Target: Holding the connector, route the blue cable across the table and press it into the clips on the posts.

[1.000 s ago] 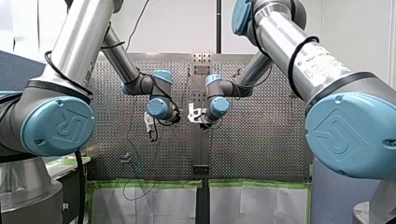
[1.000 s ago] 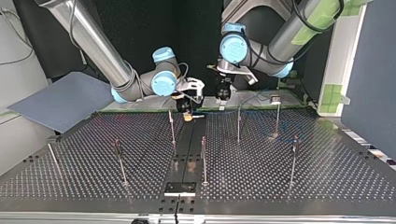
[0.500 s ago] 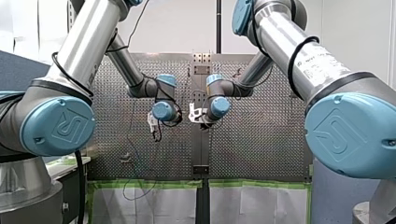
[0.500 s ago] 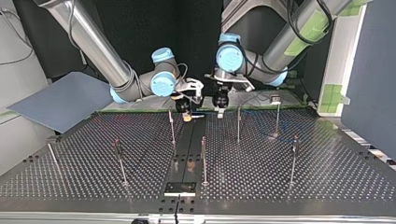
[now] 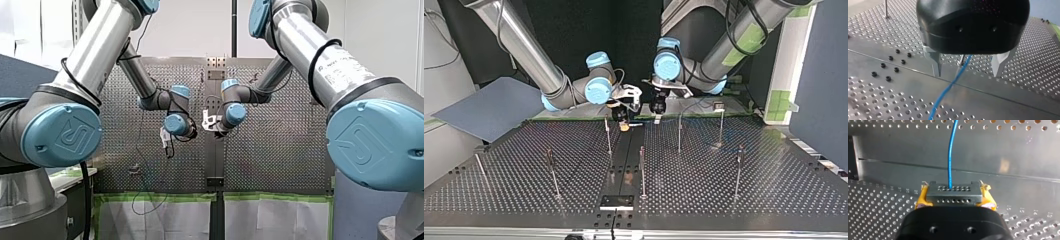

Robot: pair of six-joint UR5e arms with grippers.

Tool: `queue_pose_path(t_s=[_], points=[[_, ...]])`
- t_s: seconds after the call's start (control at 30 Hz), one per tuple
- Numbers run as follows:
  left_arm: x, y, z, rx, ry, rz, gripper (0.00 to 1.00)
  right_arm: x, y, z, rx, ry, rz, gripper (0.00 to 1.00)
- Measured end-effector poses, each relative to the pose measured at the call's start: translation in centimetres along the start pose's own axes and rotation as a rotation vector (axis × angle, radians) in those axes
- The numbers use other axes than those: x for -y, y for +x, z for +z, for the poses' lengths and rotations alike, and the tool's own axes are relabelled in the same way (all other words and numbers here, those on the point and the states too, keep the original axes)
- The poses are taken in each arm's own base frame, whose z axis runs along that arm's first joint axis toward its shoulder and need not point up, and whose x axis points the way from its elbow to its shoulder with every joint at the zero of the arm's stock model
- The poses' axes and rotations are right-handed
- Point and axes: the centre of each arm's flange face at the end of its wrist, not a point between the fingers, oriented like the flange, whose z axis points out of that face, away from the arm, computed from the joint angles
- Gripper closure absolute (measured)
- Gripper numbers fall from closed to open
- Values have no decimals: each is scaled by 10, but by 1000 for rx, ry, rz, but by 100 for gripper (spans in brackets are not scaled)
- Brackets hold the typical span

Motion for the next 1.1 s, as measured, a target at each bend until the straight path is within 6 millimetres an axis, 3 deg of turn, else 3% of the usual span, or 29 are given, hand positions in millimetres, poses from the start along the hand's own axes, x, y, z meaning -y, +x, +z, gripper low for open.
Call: queue_pose_path(t_s=[0.53,0.6,0.67,0.73,0.77,0.8,0.83,0.87,1.0,1.07,1.1], points=[[0,14,31,-24,-41,2,2,-1,0,0,-1,0,0,100],[-2,14,31,-26,-52,8,8,-1,0,0,-1,0,1,100],[-2,14,31,-27,-59,12,30,-1,0,0,-1,0,1,100],[-3,14,31,-27,-66,16,30,-1,0,0,-1,1,1,100],[-3,14,31,-27,-69,16,64,-1,0,0,-1,1,1,100],[-4,14,30,-26,-73,18,64,-1,0,0,-1,1,1,100],[-4,14,30,-25,-78,19,82,-1,0,0,-1,2,1,100],[-5,14,30,-24,-83,20,87,-1,0,0,-1,2,1,100],[-6,14,30,-22,-96,22,87,-1,1,1,-2,3,1,100],[-6,14,30,-22,-97,22,100,0,4,0,-5,3,1,100],[-7,13,30,-22,-99,22,100,0,5,0,-6,3,1,100]])
